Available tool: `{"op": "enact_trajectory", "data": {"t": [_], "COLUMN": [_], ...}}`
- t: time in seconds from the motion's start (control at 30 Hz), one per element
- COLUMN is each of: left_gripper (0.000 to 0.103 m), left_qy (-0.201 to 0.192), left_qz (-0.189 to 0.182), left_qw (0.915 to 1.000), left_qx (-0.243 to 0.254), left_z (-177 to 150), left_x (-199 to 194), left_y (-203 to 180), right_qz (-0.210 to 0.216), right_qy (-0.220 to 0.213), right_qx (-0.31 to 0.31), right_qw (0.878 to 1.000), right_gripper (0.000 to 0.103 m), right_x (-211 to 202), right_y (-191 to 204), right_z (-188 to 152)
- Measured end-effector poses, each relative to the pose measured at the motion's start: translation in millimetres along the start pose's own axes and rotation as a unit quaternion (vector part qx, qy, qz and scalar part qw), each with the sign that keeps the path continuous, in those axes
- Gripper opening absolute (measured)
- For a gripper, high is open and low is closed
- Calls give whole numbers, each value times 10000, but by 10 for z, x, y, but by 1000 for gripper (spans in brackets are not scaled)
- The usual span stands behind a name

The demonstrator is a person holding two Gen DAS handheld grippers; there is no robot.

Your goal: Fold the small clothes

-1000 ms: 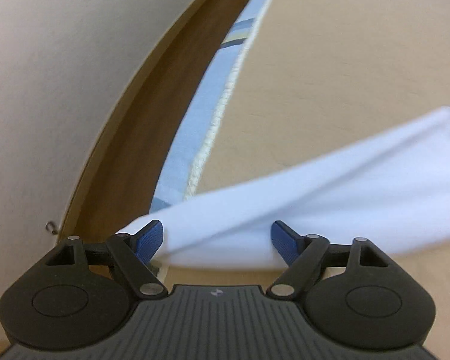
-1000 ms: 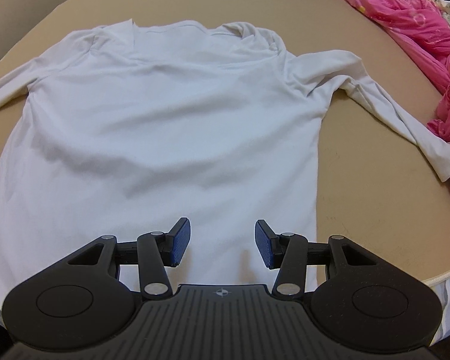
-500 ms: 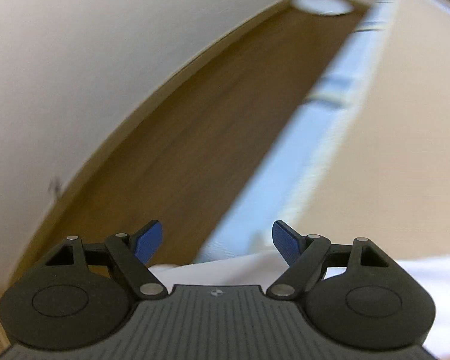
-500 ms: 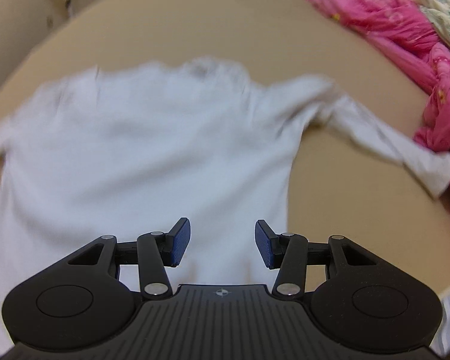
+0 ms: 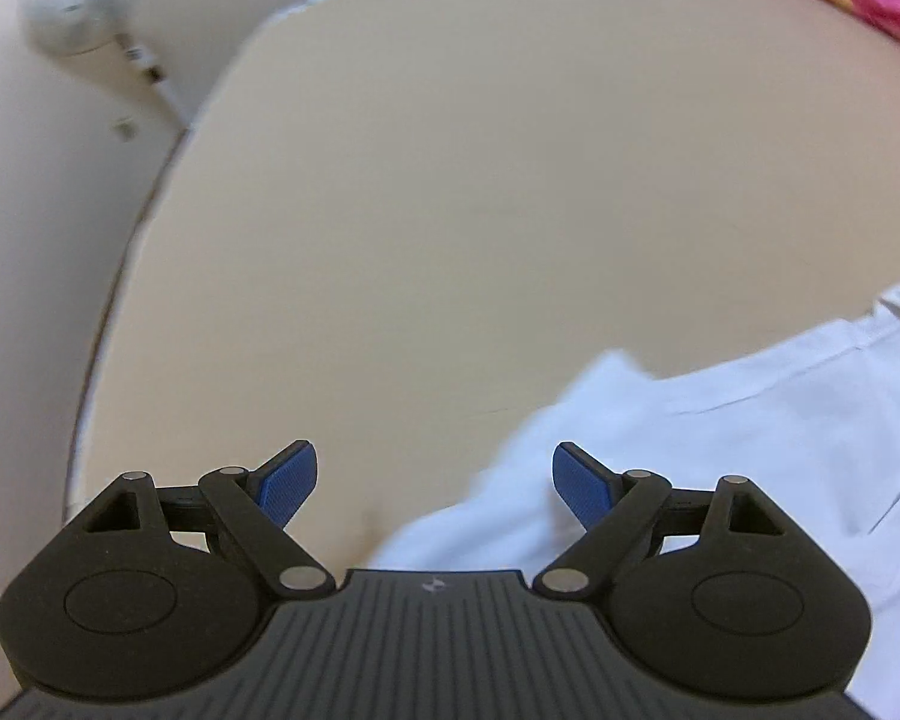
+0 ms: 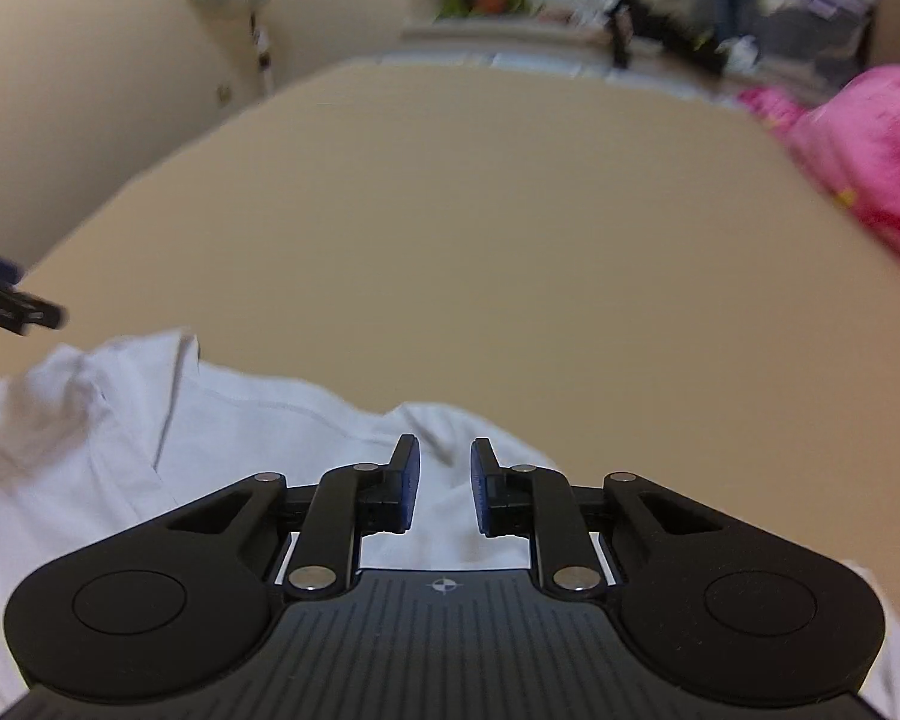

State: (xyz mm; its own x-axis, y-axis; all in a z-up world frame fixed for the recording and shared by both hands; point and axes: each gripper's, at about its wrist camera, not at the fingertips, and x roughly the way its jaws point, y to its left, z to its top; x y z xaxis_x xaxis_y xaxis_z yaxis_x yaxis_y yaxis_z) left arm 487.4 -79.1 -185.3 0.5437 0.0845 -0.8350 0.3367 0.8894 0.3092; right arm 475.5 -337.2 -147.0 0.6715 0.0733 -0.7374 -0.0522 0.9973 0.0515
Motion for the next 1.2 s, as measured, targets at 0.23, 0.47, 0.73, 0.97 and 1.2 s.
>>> {"op": "enact_trajectory", "data": {"t": [0.23, 0.47, 0.73, 0.97, 1.2], "left_gripper": [90, 82, 86, 89, 89], "left_qy": [393, 178, -70, -289, -96], "left_qz": [96, -37, -151, -673, -563], "left_qw": [9991, 9990, 9991, 9944, 9943], "left_qx": [131, -399, -384, -761, -901], "left_z": [118, 196, 208, -158, -872], "left_x": [626, 765, 381, -247, -1010], "left_y": [-255, -174, -170, -130, -416], "right_qz": [-285, 929, 407, -1879, -2811], "right_qy": [415, -752, -972, -1169, -193], "right_qx": [-292, 2256, 2443, 2444, 2010], "right_qw": [9983, 9669, 9640, 9441, 9382], "right_gripper": [4, 0, 18, 47, 50], "right_x": [700, 572, 50, -1372, -1821], "right_y": [67, -483, -735, -1526, -1941], "right_z": [-39, 328, 33, -1299, -2547]}}
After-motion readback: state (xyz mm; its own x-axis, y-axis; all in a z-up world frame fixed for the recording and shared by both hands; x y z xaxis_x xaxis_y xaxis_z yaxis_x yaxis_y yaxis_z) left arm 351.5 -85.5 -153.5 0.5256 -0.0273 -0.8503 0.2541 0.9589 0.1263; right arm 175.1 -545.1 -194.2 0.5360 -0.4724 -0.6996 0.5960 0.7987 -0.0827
